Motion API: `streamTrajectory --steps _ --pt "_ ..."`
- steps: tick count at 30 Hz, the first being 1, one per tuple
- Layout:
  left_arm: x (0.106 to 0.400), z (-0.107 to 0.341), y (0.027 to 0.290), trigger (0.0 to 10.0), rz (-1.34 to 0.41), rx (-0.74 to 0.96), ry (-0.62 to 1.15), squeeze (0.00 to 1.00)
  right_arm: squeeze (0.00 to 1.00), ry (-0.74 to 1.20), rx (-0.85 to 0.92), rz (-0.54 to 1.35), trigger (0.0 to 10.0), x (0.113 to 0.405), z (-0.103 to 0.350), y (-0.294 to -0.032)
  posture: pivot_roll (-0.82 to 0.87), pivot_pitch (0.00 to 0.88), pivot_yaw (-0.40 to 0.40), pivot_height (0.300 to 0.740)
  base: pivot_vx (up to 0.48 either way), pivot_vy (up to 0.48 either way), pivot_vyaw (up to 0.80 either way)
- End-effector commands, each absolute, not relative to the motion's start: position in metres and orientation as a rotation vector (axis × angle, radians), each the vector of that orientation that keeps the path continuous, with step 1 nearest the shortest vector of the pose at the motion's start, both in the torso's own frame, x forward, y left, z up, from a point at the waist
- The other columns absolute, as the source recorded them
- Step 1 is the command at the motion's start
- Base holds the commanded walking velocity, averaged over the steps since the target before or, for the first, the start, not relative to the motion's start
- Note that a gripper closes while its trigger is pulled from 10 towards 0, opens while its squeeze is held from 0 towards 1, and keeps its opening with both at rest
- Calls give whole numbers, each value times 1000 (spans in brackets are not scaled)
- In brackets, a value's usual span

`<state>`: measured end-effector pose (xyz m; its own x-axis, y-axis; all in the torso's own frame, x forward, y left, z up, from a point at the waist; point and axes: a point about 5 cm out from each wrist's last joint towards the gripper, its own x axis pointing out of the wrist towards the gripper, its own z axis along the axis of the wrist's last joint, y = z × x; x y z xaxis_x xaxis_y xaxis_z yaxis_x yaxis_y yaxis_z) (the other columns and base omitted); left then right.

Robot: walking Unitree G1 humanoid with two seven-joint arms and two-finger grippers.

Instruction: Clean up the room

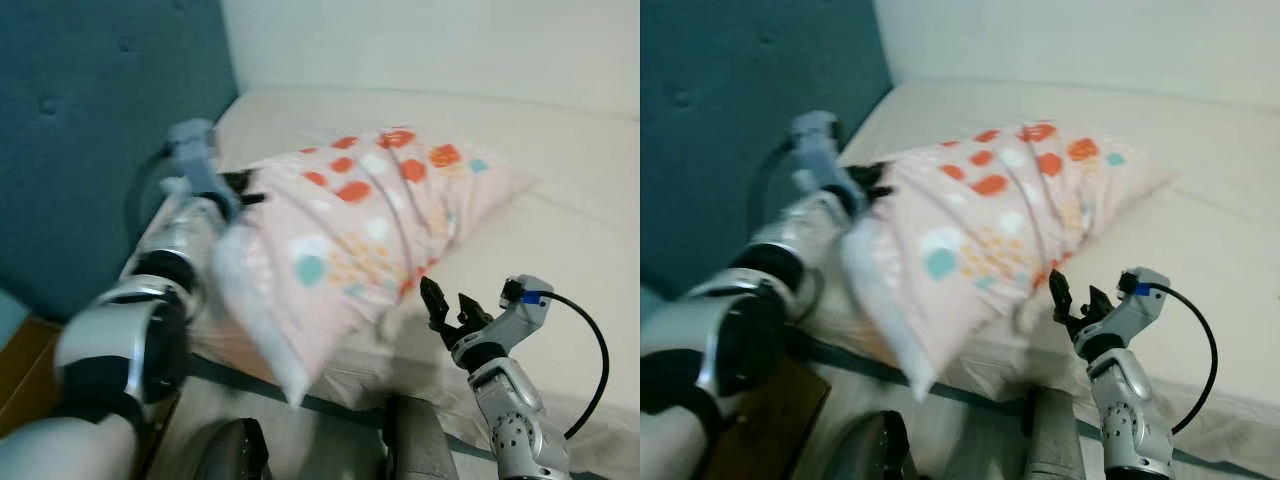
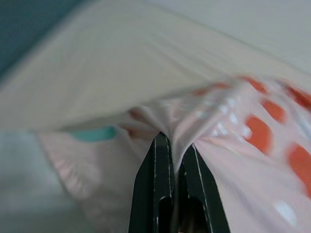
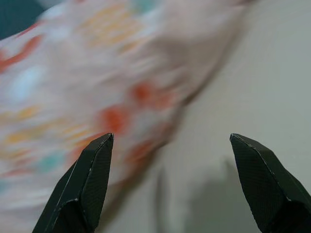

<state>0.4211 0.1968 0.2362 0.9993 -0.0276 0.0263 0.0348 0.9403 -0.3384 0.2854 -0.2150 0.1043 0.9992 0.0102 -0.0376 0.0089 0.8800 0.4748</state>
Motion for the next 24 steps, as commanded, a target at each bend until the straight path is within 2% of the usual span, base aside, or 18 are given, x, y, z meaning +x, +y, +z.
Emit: streamTrajectory --steps 1,5,8,13,24 --pt "417 243 227 0 99 -334 -81 0 0 50 500 -2 10000 284 100 -212 -174 196 53 591 0 0 0" --pt "399 224 278 0 348 -376 -59 0 0 51 498 14 10000 288 100 -207 -176 195 49 591 0 0 0" --pt "388 207 298 0 451 -386 -26 0 0 52 495 20 10000 288 100 -205 -175 195 49 591 0 0 0" --pt "382 198 305 0 491 -391 -7 0 0 52 494 20 10000 287 100 -206 -177 196 48 591 0 0 0" --pt "353 123 306 0 592 -391 188 0 0 56 489 22 10000 287 99 -203 -178 196 48 591 0 0 0"
